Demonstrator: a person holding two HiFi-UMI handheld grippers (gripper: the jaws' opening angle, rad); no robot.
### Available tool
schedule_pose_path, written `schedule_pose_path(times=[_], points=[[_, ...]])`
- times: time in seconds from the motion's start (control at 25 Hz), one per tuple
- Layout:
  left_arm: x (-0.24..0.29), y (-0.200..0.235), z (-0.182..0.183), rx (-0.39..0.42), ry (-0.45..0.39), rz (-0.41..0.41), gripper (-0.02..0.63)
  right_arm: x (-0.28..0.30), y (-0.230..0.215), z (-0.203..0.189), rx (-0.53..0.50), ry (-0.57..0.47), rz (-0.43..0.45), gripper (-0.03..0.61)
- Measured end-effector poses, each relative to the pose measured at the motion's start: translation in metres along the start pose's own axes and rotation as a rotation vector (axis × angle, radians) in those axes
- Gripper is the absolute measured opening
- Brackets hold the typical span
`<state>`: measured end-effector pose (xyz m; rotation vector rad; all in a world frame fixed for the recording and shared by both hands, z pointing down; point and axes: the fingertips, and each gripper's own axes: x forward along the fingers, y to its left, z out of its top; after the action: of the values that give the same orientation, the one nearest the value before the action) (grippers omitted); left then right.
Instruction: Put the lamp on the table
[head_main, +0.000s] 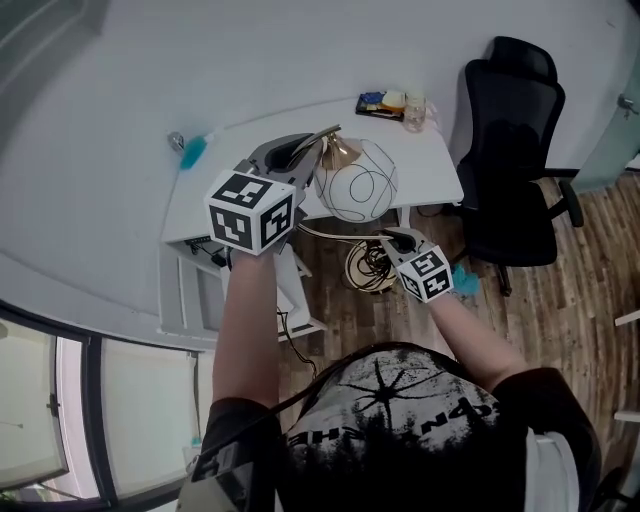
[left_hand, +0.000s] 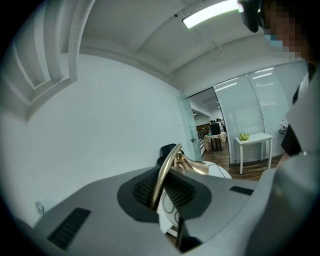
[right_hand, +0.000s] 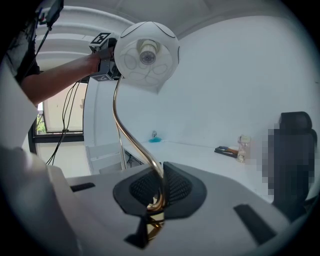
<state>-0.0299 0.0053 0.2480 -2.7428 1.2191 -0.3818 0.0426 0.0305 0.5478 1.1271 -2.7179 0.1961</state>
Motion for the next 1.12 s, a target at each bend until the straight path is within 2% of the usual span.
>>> schedule_pose_path(times=[0.24, 0.72, 1.12], points=[[0.004, 0.058, -0.024, -0.021, 0.007, -0.028, 0.031, 0.055, 0.007, 0.002, 0.021, 0.034, -0.016, 0.025], [0.015, 0.102, -0.041, -0.038, -0.006, -0.037, 0.031, 0.099, -0.003, 0.004, 0.020, 0.048, -0.020, 0.025], [0.059, 0.140, -0.048, -0.051, 0.013, -0.018, 0.031, 0.140, -0.043, 0.009, 0.033, 0.064, 0.009, 0.025]])
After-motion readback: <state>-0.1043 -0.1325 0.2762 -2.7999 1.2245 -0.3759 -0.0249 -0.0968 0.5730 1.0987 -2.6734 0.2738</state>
